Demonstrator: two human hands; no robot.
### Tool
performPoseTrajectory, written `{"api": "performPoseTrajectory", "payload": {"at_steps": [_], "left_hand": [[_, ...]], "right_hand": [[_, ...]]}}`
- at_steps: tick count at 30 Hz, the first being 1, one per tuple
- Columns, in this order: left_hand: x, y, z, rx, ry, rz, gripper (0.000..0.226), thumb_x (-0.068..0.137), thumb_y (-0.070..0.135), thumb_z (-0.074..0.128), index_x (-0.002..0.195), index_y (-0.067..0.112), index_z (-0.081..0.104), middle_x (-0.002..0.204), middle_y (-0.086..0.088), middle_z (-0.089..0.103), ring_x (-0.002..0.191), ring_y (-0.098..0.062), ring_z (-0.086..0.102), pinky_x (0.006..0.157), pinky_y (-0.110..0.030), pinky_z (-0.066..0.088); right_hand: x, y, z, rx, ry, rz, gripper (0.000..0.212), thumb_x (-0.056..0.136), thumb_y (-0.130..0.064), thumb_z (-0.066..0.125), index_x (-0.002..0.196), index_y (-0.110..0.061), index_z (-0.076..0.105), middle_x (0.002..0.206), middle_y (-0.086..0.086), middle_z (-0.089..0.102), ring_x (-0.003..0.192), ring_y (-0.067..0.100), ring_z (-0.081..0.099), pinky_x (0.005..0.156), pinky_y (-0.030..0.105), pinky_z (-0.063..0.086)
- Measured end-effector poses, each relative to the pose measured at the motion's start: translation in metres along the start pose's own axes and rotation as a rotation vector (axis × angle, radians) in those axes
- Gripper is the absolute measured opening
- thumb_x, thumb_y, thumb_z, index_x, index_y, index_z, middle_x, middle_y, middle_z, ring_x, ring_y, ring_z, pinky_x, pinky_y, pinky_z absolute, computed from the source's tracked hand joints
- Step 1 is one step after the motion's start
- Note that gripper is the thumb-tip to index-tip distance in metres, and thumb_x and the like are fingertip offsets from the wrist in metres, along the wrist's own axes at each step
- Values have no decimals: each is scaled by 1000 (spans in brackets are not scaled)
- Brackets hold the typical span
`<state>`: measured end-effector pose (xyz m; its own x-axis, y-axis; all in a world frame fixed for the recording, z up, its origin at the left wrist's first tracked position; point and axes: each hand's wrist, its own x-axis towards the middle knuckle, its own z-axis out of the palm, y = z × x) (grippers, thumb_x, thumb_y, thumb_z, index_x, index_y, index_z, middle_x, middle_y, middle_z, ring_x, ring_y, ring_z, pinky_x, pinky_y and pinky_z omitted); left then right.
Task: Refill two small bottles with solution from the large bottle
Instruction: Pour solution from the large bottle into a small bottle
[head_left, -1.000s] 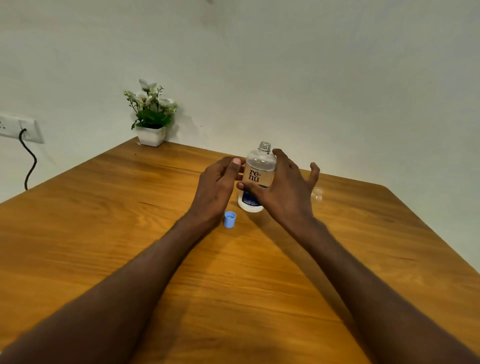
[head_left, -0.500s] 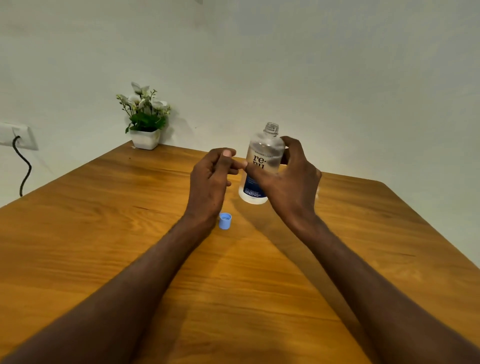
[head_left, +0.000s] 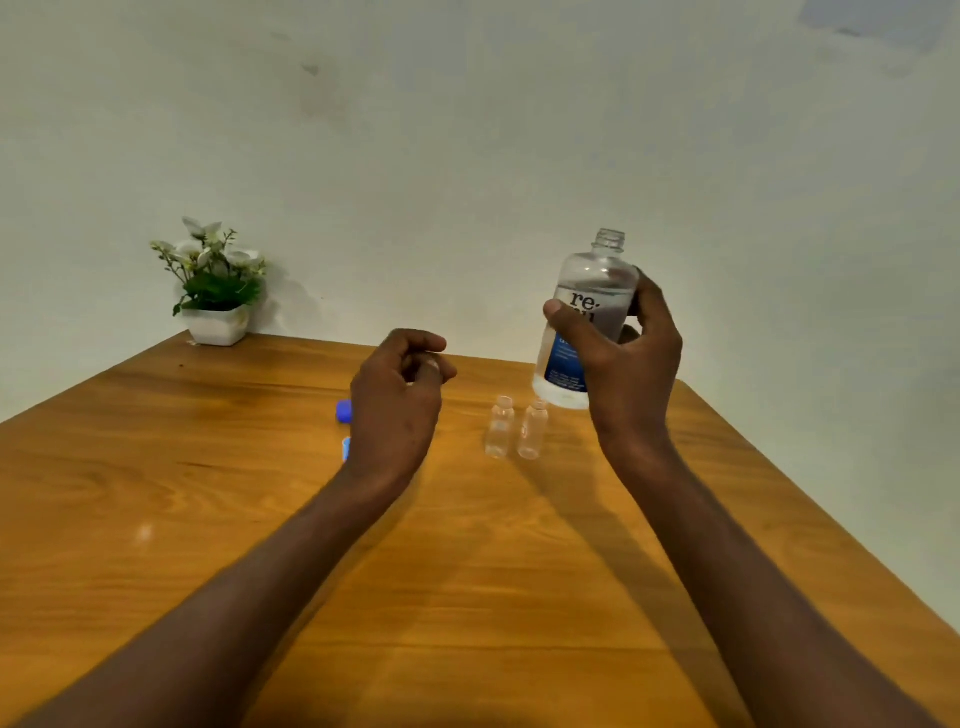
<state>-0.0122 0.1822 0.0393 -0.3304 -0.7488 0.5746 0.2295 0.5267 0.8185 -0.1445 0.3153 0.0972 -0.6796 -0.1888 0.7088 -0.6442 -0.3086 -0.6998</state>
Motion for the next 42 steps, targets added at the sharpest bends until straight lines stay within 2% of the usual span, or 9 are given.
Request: {"api": "performPoseTrajectory", "payload": {"at_steps": [5, 11, 16, 18, 23, 32, 34, 38, 42], "left_hand": [[5, -6, 39, 272, -134, -5, 47, 87, -12, 52, 127, 10, 64, 112, -2, 69, 108, -14, 65, 89, -27, 55], [-13, -25, 64, 347, -108, -30, 54, 86, -6, 59, 137, 14, 59, 128, -2, 65, 116, -9, 59, 78, -2, 36], [-22, -38, 58, 423, -192, -12, 62, 89, 0, 60, 147, 19, 49, 139, 0, 60, 126, -10, 54, 90, -12, 40], [-21, -43, 55, 439, -208, -28, 61, 89, 4, 62, 147, 19, 49, 139, 0, 61, 122, -8, 53, 88, -11, 40], [-14, -44, 56, 413, -263, -96, 55, 92, 29, 71, 144, 23, 53, 131, 5, 66, 117, -10, 60, 92, -25, 48], [-14, -36, 55, 321, -163, -81, 29, 95, 27, 72, 123, 23, 65, 103, 15, 68, 100, -1, 66, 81, -19, 53], [-14, -30, 53, 272, -101, -31, 27, 95, 26, 70, 122, 23, 65, 103, 13, 70, 98, 0, 66, 83, -20, 54], [-10, -16, 47, 243, -25, 116, 22, 101, 35, 65, 122, 29, 63, 103, 16, 69, 97, -1, 65, 75, -6, 45], [-10, -5, 45, 226, -37, 187, 27, 102, 29, 63, 129, 27, 64, 112, 16, 68, 103, -1, 63, 75, -8, 46]], "right_hand": [[9, 26, -17, -66, 106, -32, 59, 79, -35, 89, 130, -21, 64, 120, -4, 70, 100, 8, 67, 79, 22, 57], [6, 64, -30, -129, 91, -20, 63, 77, -36, 90, 131, -19, 62, 124, -3, 69, 103, 13, 68, 79, 20, 56], [4, 80, -34, -149, 89, 28, 63, 76, -30, 91, 131, -18, 62, 124, -3, 68, 105, 12, 67, 81, 24, 58], [5, 84, -35, -152, 90, 57, 64, 76, -27, 91, 132, -18, 61, 126, -2, 68, 108, 14, 66, 85, 29, 60], [5, 89, -35, -164, 95, 112, 64, 75, -25, 91, 132, -19, 61, 125, -6, 67, 107, 7, 65, 89, 26, 58], [3, 93, -34, -212, 77, 159, 61, 73, -24, 92, 127, -22, 63, 122, -6, 66, 106, 12, 64, 85, 25, 54], [4, 92, -35, -217, 78, 147, 64, 74, -24, 92, 130, -24, 62, 126, -6, 65, 108, 12, 64, 83, 22, 53], [6, 88, -34, -237, 77, 76, 67, 72, -23, 92, 132, -24, 61, 127, -7, 63, 108, 12, 63, 77, 11, 46], [5, 75, -35, -292, 60, -45, 74, 72, -24, 93, 137, -22, 58, 127, -6, 59, 105, 9, 58, 73, 1, 43]]}}
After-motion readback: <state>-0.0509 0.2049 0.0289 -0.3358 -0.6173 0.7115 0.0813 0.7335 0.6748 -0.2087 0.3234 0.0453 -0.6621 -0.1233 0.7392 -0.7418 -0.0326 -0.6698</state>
